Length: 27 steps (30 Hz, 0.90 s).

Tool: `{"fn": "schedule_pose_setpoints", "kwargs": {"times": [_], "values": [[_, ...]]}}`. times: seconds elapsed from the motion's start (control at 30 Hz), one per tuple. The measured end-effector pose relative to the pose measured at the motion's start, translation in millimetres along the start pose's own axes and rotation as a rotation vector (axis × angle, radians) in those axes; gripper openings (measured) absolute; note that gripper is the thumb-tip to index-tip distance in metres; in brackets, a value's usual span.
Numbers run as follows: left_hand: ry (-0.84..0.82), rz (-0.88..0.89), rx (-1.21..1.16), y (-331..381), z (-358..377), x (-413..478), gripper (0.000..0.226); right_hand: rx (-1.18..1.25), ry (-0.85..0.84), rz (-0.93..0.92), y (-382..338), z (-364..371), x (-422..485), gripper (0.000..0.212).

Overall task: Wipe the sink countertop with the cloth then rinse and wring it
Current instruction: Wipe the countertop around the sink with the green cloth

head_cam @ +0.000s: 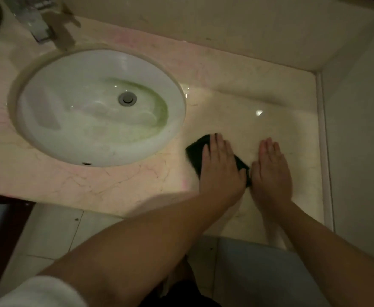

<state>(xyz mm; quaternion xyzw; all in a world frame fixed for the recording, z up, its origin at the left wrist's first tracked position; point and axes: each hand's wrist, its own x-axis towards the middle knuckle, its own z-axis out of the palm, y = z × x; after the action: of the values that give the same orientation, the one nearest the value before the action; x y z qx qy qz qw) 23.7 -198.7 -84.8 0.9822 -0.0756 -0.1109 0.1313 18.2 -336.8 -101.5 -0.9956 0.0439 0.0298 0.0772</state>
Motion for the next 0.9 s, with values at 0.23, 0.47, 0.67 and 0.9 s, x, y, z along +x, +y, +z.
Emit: {"fn": "schedule_pose_setpoints", "kwargs": {"times": [0.23, 0.47, 0.67, 0.9], "values": [[-0.025, 0.16, 0.135, 10, 2, 18, 0.071, -0.074, -0.007, -0.042, 8, 4, 5, 0.061], [-0.105, 0.328, 0.173, -16, 10, -78, 0.074, -0.043, 0.006, -0.06, 8, 4, 8, 0.06], [0.069, 0.015, 0.145, -126, -24, -92, 0.075, -0.041, 0.035, -0.068, 7, 3, 10, 0.06], [0.109, -0.321, 0.203, -145, -29, -97, 0.075, -0.017, 0.032, -0.061, 6, 2, 8, 0.067]]}}
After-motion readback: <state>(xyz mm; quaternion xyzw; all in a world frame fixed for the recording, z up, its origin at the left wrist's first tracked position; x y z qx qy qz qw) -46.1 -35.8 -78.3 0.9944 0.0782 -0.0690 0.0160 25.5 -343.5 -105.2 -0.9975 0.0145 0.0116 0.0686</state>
